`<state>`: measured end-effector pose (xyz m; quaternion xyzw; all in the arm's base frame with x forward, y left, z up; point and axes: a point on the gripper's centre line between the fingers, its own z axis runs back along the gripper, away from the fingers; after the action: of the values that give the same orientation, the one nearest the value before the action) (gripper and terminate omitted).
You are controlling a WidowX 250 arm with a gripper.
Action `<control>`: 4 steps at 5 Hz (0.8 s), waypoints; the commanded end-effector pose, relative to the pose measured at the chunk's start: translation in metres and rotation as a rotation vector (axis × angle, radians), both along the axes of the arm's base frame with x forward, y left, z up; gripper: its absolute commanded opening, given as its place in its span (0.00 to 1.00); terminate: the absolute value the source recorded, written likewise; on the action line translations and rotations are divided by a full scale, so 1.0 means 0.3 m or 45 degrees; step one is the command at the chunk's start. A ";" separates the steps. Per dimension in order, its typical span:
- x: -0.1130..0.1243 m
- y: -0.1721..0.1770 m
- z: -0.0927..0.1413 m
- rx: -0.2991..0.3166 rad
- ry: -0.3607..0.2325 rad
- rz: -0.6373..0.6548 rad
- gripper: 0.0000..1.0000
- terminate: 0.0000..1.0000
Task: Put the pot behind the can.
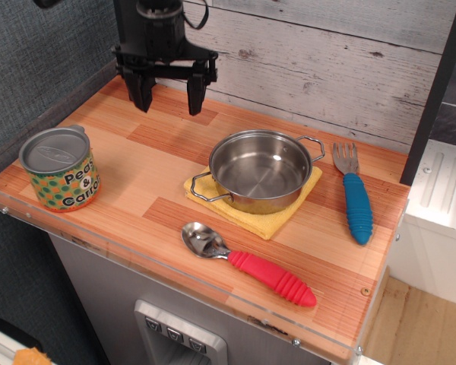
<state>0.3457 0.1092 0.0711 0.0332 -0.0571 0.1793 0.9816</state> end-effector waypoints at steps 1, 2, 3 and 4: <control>-0.014 -0.131 0.057 0.022 -0.043 -0.191 1.00 0.00; -0.041 -0.191 0.026 0.020 -0.032 -0.304 1.00 0.00; -0.043 -0.214 -0.001 0.005 -0.011 -0.331 1.00 0.00; -0.046 -0.214 -0.034 0.024 -0.047 -0.371 1.00 0.00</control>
<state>0.3310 0.0443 0.0474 0.0284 -0.0599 0.0377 0.9971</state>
